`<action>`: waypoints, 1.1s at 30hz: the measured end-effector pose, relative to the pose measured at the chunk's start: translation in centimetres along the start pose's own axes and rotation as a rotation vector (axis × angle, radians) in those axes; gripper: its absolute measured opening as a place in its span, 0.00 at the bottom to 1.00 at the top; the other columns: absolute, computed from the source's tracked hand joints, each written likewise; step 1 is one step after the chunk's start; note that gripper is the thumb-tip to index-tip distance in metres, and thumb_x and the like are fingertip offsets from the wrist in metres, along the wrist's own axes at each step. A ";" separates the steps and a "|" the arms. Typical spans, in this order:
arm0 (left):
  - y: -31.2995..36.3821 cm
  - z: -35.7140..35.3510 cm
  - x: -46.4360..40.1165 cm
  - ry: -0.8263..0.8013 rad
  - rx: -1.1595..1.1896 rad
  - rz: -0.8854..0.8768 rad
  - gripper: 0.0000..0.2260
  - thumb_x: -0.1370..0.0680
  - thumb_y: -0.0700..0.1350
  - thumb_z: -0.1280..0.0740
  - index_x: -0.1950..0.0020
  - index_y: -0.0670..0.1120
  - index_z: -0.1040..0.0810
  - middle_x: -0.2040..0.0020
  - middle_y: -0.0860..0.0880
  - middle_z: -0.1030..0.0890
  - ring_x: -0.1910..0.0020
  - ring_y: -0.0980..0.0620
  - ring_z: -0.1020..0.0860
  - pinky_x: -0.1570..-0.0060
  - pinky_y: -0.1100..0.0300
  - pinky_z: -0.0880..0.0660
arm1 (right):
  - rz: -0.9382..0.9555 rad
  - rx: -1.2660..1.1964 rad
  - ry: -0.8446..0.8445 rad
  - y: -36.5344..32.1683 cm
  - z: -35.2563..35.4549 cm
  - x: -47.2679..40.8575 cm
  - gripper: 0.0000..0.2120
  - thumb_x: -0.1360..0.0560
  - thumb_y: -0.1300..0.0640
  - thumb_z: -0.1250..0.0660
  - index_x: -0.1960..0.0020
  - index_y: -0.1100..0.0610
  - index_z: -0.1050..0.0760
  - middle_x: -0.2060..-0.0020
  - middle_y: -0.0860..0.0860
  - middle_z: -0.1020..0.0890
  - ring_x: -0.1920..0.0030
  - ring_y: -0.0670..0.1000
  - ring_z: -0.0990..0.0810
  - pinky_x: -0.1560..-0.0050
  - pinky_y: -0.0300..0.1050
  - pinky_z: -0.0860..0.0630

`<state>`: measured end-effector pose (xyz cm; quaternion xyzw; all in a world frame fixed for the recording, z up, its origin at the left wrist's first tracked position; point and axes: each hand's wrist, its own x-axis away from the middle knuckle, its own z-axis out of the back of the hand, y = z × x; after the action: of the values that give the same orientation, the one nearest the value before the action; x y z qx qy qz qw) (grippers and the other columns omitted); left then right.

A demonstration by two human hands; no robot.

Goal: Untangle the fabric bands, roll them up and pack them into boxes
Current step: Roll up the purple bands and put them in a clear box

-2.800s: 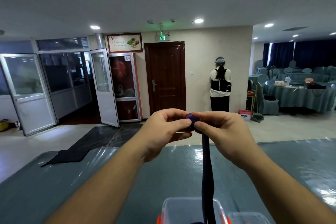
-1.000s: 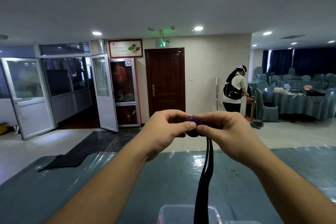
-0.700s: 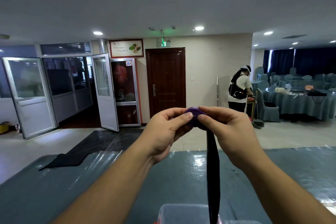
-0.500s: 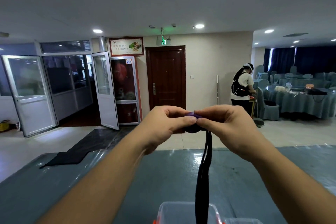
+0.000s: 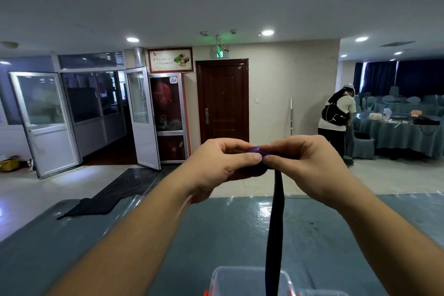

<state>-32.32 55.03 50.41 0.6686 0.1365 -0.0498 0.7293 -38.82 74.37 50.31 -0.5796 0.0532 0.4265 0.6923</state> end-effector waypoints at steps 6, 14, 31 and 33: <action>-0.1 -0.5 -0.3 0.078 0.137 -0.038 0.11 0.26 0.39 0.25 0.44 0.40 0.14 0.49 0.40 0.13 0.49 0.44 0.14 0.47 0.54 0.17 | 0.024 -0.221 0.217 0.8 -1.8 0.1 0.11 0.27 0.67 0.25 0.47 0.55 0.15 0.55 0.50 0.11 0.52 0.50 0.12 0.45 0.43 0.16; -1.0 0.2 -0.8 0.087 -0.070 -0.029 0.06 0.23 0.40 0.25 0.46 0.45 0.13 0.48 0.43 0.13 0.45 0.44 0.14 0.41 0.51 0.18 | -0.049 -0.085 0.100 1.2 -0.9 -0.4 0.13 0.26 0.67 0.25 0.44 0.55 0.14 0.54 0.47 0.11 0.50 0.47 0.12 0.44 0.40 0.17; -0.2 0.6 -0.8 0.011 -0.116 -0.004 0.09 0.23 0.40 0.25 0.43 0.44 0.14 0.48 0.44 0.13 0.49 0.49 0.14 0.49 0.57 0.18 | -0.064 -0.048 0.028 0.9 -0.2 -0.7 0.11 0.25 0.65 0.26 0.45 0.54 0.14 0.55 0.47 0.11 0.51 0.46 0.12 0.45 0.39 0.17; 0.4 0.7 -0.9 0.024 -0.127 -0.033 0.08 0.23 0.40 0.25 0.45 0.43 0.14 0.50 0.44 0.12 0.49 0.49 0.14 0.50 0.59 0.18 | -0.047 -0.073 0.032 0.7 -0.3 -0.8 0.11 0.25 0.66 0.26 0.46 0.54 0.14 0.55 0.47 0.11 0.51 0.46 0.12 0.48 0.36 0.18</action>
<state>-32.96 54.27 51.03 0.6192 0.1591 -0.0450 0.7676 -39.67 73.66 50.15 -0.6123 0.0351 0.4026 0.6796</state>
